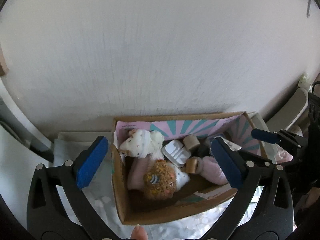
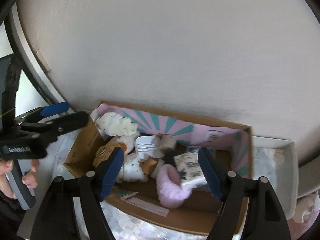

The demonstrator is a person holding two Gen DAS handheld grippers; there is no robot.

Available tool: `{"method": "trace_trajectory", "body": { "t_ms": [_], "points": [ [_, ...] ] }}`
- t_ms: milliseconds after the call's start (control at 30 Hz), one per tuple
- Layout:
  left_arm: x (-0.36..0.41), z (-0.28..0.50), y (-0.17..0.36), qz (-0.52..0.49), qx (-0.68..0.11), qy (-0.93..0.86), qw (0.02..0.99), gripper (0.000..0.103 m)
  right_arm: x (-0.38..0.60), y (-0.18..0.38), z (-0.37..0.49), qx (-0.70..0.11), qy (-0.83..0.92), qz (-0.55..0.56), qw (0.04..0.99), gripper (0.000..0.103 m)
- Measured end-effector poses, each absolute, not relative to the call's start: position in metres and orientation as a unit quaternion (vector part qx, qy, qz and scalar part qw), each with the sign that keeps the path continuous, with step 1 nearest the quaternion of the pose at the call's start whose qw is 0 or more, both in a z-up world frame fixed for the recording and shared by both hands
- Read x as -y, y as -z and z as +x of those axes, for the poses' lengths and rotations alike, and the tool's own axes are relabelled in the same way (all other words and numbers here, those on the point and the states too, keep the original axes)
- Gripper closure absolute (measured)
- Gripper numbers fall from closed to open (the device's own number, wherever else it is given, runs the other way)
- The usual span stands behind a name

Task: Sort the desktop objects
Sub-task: 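Grasp the clear plastic cup with left tool while right tool grasps the lipstick box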

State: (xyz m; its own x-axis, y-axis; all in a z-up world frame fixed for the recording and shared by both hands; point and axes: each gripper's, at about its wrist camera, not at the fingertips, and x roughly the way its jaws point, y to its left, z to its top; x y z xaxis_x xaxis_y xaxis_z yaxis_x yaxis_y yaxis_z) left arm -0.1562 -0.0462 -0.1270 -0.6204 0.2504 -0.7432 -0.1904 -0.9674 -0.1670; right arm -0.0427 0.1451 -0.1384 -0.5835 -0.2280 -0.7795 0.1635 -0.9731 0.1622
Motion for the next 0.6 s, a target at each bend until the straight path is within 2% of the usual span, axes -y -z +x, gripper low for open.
{"method": "trace_trajectory", "body": {
  "t_ms": [267, 367, 600],
  "points": [
    [0.024, -0.131, 0.099, -0.409, 0.030, -0.902, 0.137, 0.000, -0.184, 0.105, -0.013, 0.047, 0.900, 0.429, 0.066, 0.030],
    [0.010, -0.115, 0.092, -0.404, 0.011, -0.903, 0.144, 0.000, -0.201, 0.099, 0.013, 0.062, 0.899, 0.432, 0.042, 0.021],
    [-0.016, -0.070, 0.099, -0.404, 0.012, -0.899, 0.168, 0.000, -0.233, 0.113, 0.080, 0.109, 0.900, 0.420, -0.037, 0.018]
  ]
}}
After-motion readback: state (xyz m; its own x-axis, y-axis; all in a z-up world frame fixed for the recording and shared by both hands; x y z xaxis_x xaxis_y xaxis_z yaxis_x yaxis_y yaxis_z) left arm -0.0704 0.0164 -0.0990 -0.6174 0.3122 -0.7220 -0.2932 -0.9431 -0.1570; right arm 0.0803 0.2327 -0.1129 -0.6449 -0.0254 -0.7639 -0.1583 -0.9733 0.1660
